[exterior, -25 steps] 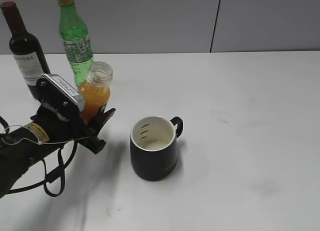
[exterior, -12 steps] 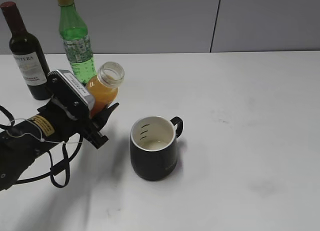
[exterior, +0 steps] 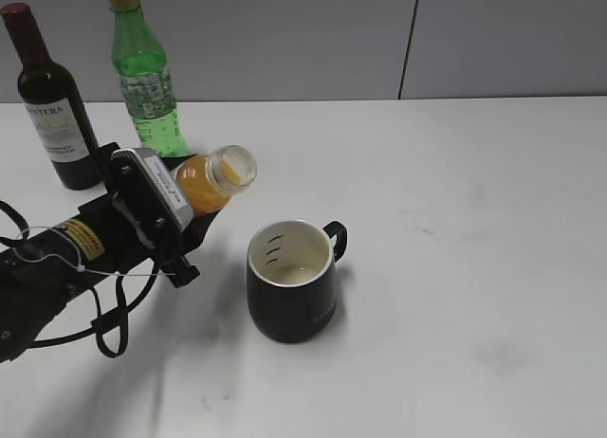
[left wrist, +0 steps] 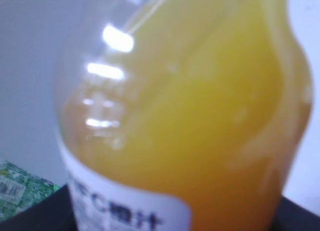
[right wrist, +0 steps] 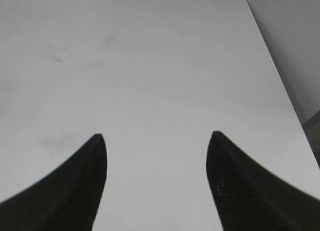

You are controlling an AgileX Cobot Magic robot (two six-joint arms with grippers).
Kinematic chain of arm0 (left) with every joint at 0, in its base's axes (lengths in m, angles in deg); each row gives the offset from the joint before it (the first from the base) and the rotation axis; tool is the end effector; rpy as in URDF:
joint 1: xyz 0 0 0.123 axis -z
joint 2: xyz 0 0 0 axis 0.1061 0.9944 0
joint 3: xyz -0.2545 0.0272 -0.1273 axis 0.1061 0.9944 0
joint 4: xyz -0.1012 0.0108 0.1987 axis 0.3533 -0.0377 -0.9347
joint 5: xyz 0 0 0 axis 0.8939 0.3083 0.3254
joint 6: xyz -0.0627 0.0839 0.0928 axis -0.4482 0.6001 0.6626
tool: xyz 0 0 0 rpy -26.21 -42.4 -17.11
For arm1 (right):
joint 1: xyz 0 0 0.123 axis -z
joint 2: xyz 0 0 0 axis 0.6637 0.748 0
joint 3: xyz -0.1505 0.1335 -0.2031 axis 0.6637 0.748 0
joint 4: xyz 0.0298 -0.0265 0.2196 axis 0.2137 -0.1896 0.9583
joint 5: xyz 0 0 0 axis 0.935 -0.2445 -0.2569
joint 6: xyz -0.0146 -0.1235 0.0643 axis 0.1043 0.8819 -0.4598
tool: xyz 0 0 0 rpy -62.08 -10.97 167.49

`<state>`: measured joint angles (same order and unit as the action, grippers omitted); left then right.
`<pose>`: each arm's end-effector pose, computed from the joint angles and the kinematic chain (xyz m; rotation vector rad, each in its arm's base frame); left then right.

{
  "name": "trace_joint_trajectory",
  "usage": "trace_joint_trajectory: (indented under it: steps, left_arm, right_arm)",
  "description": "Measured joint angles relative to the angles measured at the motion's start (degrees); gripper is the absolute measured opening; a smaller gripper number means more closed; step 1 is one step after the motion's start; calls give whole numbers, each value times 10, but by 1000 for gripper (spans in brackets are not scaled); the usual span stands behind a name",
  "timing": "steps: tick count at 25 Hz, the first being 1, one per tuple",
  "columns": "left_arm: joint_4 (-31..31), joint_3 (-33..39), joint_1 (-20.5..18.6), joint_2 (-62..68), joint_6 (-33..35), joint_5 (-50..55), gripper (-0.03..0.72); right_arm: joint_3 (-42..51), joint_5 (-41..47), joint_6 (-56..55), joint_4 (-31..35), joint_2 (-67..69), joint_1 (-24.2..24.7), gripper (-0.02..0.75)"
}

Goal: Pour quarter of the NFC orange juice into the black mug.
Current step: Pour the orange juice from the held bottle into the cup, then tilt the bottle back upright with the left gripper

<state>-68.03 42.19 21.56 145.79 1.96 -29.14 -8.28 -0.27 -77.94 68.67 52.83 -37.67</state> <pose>0.3087 -0.1659 0.1340 1.1789 1.3291 0.3119 0.0263 0.0073 0.2301 -0.0589 2.0046 -0.0328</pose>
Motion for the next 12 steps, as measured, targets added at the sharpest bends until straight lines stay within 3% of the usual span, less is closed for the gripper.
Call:
trace_joint_trajectory:
  steps: [12]
  left_arm:
    - [0,-6,0,2,93,-7,469]
  right_arm:
    - [0,0,0,0,0,0,480]
